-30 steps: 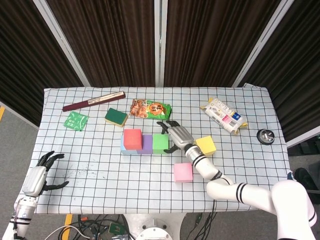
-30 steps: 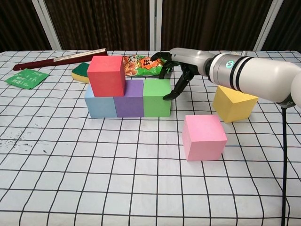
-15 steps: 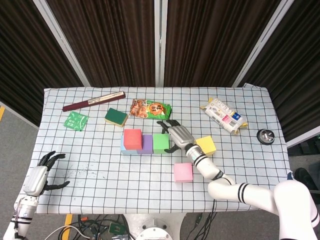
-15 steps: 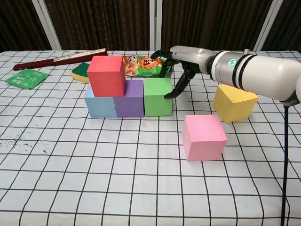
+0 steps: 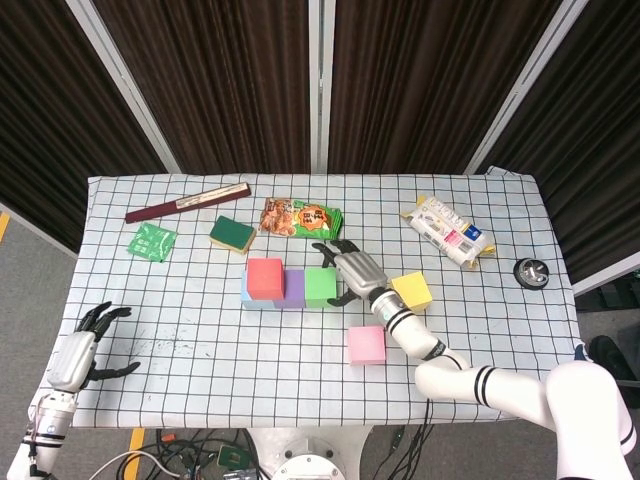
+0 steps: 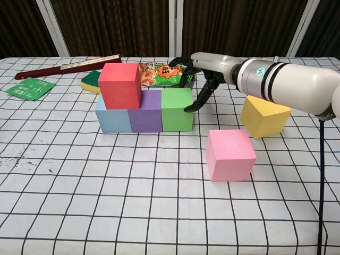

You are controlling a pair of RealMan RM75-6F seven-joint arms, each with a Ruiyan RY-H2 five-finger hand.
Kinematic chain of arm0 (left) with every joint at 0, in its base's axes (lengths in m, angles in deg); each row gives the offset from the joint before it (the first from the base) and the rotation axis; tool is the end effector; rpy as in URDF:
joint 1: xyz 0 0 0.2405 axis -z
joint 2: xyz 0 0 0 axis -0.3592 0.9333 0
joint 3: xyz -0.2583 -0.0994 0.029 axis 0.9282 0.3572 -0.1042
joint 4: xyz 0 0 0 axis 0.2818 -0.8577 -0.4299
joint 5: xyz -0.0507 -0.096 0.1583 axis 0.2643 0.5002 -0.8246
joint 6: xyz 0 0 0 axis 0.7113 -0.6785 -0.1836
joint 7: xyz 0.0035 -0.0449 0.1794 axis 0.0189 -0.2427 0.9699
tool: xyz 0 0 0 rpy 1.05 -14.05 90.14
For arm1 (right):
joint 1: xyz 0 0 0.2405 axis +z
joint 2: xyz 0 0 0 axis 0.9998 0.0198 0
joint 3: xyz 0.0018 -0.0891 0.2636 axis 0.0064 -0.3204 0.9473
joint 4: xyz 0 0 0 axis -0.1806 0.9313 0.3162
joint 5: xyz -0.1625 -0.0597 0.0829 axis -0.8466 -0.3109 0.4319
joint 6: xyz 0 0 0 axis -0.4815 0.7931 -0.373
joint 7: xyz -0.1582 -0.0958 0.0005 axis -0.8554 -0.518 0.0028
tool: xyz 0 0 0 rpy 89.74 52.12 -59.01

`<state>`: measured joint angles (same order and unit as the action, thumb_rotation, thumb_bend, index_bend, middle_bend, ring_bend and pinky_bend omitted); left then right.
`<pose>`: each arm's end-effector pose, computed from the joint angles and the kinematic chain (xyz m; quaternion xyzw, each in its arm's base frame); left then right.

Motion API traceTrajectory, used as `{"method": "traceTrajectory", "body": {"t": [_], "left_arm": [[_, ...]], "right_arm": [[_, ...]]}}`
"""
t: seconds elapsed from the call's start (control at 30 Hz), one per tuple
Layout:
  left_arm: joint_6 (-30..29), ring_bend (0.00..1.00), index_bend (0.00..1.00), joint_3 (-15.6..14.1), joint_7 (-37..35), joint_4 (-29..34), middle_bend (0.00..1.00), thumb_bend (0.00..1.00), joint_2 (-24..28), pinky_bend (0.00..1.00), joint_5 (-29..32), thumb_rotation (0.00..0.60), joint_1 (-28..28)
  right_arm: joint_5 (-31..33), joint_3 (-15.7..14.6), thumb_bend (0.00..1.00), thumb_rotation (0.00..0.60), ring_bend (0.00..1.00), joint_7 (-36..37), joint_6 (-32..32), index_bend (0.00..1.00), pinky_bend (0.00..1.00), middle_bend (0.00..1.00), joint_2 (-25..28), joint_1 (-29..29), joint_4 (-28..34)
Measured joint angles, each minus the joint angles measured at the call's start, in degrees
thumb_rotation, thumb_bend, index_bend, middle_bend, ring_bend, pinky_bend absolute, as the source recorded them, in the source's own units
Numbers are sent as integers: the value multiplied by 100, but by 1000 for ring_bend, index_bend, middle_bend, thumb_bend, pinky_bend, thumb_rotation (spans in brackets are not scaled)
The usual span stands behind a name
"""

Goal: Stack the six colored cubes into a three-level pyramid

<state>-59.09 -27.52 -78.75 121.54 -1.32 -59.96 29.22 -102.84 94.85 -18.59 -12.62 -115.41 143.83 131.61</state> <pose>-0.3631 0.2310 0.0746 -0.5502 -0.5191 -0.4847 0.4392 -0.0949 -0.4325 -0.0725 0.7294 -0.4821 0.3816 0.2998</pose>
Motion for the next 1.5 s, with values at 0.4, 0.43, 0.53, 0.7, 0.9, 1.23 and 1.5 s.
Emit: {"method": "traceTrajectory", "body": {"t": [0.4,0.43,0.53,0.7,0.9,1.23,1.5], "left_arm": [[22,62,192,-7,-32,-2,218,0,-2,92,10,600,6],[23,62,192,-8,-37,-5,218,0,-2,92,11,600,5],[24,62,192,-12,-46,-11,218,0,-3,92,11,600,3],[28,62,192,-17,-74,-24,218,0,-2,92,13,600,1],[43,62,192,-22,-97,-42,218,0,-8,92,20,600,0],[75,62,192,-33,-128,-50,218,0,-6,92,22,600,7],[67,62,192,-30,-139,-7,218,0,18,92,13,600,15]], "right_arm": [[36,15,139,600,0,0,50,0,0,356,-30,-1,-28],[38,15,139,600,0,-3,52,0,0,356,-34,0,-30],[41,13,140,600,0,-12,51,0,0,356,-48,-2,-36],[50,17,142,600,0,-35,45,0,0,355,-60,-2,-41],[46,22,143,600,0,-33,63,0,0,351,-80,5,-70],[-30,22,143,600,0,1,85,0,0,349,-110,13,-132],[-48,29,107,600,0,54,166,0,0,252,-46,19,-68]]}}
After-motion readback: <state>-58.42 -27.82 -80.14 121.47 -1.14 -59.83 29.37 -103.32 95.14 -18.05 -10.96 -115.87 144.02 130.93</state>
